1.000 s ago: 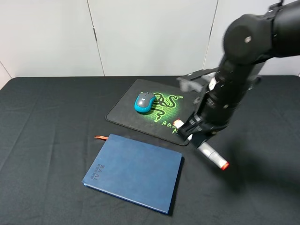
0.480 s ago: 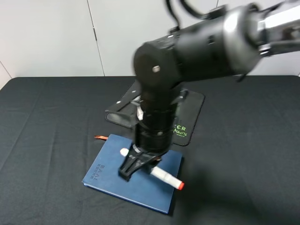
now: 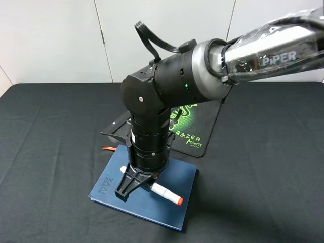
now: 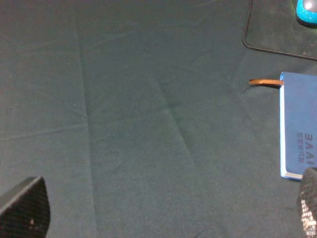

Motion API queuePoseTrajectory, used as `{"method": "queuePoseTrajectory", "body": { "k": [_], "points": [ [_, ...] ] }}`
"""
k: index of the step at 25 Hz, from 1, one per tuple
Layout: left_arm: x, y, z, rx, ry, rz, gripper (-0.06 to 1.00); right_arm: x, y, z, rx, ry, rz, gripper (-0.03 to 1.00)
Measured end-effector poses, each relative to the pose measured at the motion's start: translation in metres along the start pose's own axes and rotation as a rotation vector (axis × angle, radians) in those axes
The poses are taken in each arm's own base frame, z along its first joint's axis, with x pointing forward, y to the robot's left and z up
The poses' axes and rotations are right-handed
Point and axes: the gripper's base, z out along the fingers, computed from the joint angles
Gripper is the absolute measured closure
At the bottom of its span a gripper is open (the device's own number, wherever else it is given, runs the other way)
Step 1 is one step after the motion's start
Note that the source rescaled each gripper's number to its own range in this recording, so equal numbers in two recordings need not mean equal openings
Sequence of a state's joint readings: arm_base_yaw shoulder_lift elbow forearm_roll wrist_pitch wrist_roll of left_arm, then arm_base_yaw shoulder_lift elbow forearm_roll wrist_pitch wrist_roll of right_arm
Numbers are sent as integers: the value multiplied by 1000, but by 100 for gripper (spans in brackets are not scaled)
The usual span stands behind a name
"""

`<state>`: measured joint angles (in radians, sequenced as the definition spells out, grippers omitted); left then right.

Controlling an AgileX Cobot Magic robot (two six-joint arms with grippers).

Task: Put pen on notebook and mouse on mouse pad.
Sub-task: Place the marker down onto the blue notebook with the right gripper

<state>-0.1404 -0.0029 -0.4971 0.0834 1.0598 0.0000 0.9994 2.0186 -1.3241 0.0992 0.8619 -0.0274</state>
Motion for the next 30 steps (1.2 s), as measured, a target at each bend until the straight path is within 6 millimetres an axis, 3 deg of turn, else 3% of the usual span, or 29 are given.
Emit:
{"method": "queuePoseTrajectory", "body": {
  "k": [19,20,23,24,26,30],
  "points": [
    [0,0,0,0,0,0,-6,-9,-2,-1,16,-94,25,94],
    [0,0,0,0,0,0,-6,-9,-2,-1,16,-93,26,83],
    [0,0,0,0,0,0,-6,-9,-2,-1,17,-90,27,22],
    [0,0,0,0,0,0,-6,-8,-2,-1,17,-87,26,12],
    [0,0,0,0,0,0,-6,-8,-2,-1,19,-87,24,2],
    [0,0,0,0,0,0,-6,-8,-2,-1,19,-86,26,-2]
  ]
}}
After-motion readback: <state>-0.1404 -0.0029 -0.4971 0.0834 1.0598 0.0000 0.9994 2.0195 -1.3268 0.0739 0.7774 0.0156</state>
